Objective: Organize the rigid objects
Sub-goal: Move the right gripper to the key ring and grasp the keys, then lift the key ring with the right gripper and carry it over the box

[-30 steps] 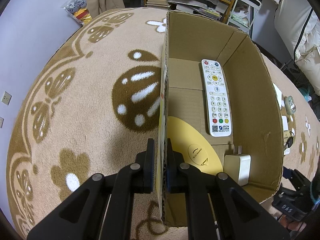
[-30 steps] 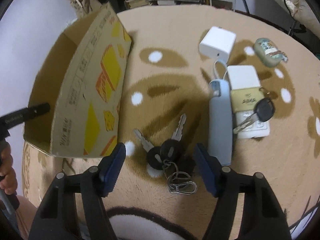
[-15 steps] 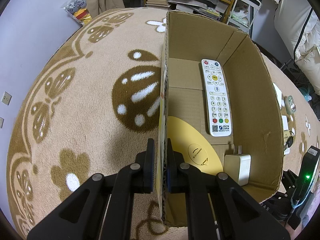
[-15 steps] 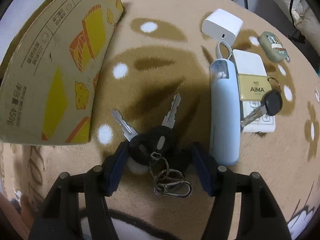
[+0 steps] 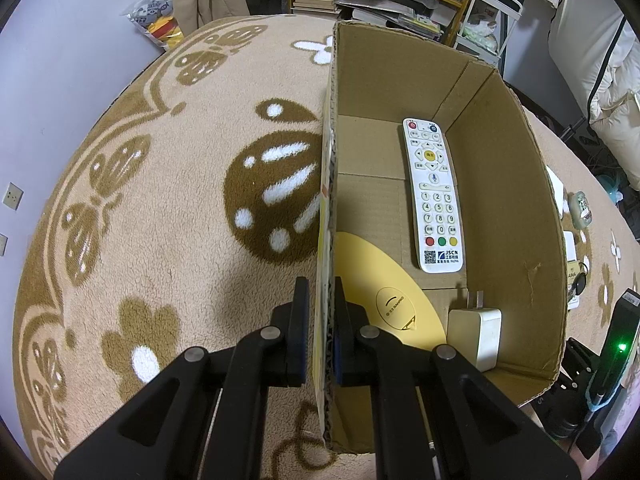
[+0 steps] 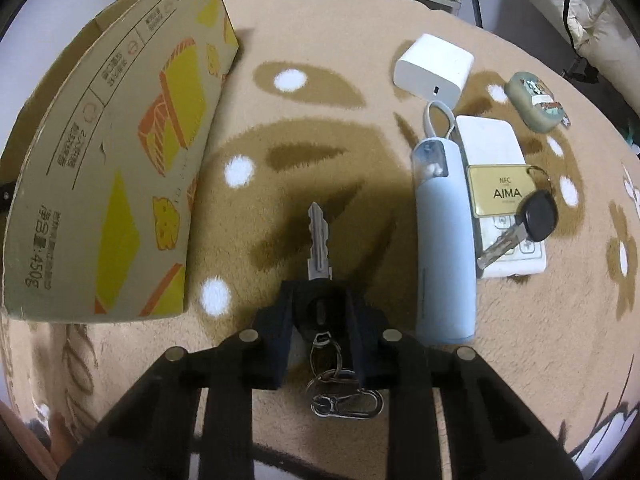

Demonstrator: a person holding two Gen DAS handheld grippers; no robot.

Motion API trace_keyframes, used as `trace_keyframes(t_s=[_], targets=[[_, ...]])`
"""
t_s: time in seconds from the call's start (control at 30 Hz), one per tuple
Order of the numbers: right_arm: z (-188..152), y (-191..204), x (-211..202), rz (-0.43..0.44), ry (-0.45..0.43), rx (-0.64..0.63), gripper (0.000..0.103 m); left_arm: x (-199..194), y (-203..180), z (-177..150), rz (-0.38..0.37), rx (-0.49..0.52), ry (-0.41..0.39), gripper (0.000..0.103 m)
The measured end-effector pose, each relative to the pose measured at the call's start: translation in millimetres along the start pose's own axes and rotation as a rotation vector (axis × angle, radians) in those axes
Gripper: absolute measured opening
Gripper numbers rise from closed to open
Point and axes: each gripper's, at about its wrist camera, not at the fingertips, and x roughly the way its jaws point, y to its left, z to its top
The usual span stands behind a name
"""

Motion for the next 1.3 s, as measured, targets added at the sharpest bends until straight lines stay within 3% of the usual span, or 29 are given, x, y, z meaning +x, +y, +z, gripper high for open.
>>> trace_keyframes(t_s=[0.33,0.57,1.03,1.07,1.3], targets=[[5.1,-45.2,-1.9,0.185,-0.016,0.201,0.026,0.0,1.1,-0.5,-0.005,-0.006,0.003,0.010],[18.8,-71.4,-6.4,0.225,-0.046,0.227,0.026,-0.1,1.3,-0.2,-0.006,-0.006,0.003,0.010],[24.5,-59.1,-50.4,0.247,-0.138,0.232,0.026,-0.2,1.4,0.2,-0.011,-0.009,0.005,0.010],[25.8,-58.7,-52.8,0.258,-0.144,0.233,0.006,-0.2,1.6,0.3,-0.011,-0.010,0.005,0.010],[28.4,-63.2,-63.2,0.265,-0.177,0.241,0.007,-0.1,0.9,0.1,-0.002,-0.003,0.004,0.010]])
